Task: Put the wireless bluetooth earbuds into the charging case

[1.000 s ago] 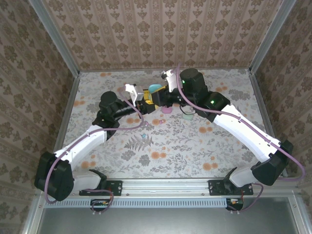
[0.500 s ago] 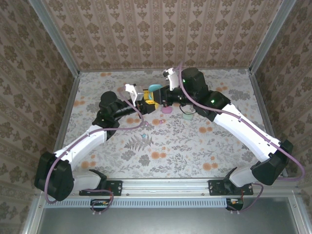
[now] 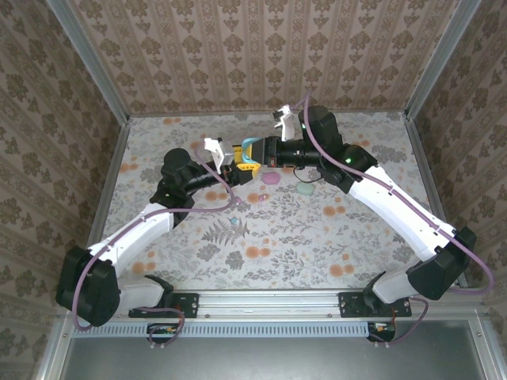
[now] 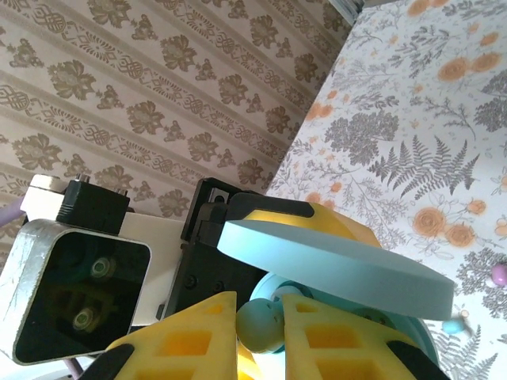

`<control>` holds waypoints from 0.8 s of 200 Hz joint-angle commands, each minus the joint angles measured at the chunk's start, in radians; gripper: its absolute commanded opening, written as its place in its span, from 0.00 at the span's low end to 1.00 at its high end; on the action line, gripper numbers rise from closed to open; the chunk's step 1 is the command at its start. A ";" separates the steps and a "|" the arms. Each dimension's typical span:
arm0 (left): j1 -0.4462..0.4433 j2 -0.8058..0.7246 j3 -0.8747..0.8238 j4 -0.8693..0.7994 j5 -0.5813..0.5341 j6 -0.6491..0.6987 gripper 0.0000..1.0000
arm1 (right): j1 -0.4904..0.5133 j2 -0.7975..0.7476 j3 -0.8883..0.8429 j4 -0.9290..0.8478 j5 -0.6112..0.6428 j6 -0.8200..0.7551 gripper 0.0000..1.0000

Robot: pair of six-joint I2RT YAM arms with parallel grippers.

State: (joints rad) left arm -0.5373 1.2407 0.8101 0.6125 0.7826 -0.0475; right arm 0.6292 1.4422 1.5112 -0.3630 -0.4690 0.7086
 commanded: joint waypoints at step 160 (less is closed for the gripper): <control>-0.009 -0.027 0.028 -0.009 0.008 0.083 0.34 | -0.024 0.027 0.057 -0.067 -0.103 0.130 0.19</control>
State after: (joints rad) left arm -0.5373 1.2388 0.8104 0.5747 0.7822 0.0231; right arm 0.6083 1.4574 1.5326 -0.3962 -0.5331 0.8192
